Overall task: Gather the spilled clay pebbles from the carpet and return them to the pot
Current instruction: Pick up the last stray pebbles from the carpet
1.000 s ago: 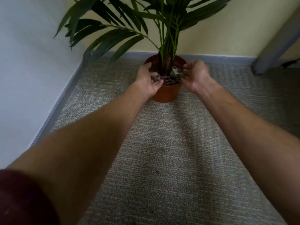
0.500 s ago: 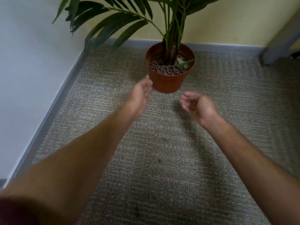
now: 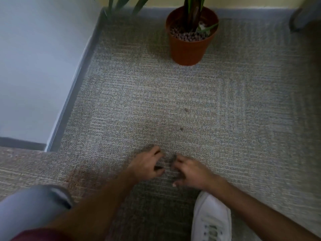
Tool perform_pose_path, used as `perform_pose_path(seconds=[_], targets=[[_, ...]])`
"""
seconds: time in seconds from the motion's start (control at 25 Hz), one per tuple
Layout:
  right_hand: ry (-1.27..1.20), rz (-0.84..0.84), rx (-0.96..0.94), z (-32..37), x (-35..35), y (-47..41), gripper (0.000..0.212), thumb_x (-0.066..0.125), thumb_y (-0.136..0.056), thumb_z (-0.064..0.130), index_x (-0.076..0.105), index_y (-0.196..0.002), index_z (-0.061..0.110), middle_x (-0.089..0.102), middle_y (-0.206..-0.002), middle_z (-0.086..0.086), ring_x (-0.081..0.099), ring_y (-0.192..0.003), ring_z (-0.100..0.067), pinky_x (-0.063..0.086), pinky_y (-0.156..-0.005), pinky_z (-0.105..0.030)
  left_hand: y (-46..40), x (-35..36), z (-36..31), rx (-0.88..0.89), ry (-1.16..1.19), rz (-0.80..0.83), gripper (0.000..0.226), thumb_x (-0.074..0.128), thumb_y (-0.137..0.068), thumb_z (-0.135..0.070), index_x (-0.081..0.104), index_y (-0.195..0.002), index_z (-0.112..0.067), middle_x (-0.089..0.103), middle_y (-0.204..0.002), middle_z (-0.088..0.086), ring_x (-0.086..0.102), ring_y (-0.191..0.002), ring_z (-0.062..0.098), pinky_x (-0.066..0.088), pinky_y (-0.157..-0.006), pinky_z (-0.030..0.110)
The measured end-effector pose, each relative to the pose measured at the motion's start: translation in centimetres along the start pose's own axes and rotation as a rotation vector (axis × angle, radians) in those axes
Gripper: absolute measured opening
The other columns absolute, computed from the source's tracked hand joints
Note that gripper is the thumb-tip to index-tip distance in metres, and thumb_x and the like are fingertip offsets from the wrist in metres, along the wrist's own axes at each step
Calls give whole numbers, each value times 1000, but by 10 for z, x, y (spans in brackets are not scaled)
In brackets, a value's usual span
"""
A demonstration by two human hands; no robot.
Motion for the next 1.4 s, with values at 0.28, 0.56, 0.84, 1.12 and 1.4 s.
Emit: perform_pose_path(seconds=[0.28,0.56,0.84,1.12,1.4], targets=[[42,-154,11,26,30,13,21,53,-87,17,59,-106,13,55,-111,-10,59,-97,-29,44,-81,-36,26,27,-29,62,24,5,29,43,-94,-27,57,-115,-14,53,-120,9,53,-108,28,43,-90,41],[-84,-344,208,3,5,-2,35,57,-85,17,56,-119,12,60,-112,-9,62,-94,-30,49,-82,-36,8,14,-13,-316,276,-49,6,61,-76,-20,60,-82,-19,69,-85,8,65,-86,29,49,-75,30],[55,-298,-9,14,13,-13,17,50,-90,22,62,-95,11,59,-98,-9,62,-85,-30,50,-77,-39,4,10,0,-492,682,-113,7,67,-73,-17,64,-66,-16,68,-65,9,63,-61,25,50,-60,28],[215,-171,-225,27,27,-10,14,51,-89,16,62,-96,11,58,-97,-10,60,-87,-28,51,-75,-39,-4,4,9,-720,2188,-312,23,41,-76,-21,47,-54,-16,40,-40,-2,32,-31,12,18,-32,11],[-1151,-591,420,-76,-37,-21,14,56,-89,-1,67,-83,6,67,-69,-12,62,-59,-22,54,-58,-29,-47,-40,-21,-364,2374,-192,28,32,-80,-18,45,-56,-14,31,-38,-2,26,-31,10,20,-34,10]])
Point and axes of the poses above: each hand's wrist, its own y-axis away from the middle knuckle, its own x-axis out of the palm, z = x × y, the point moved 6 cm from there along -y, towards the middle knuckle
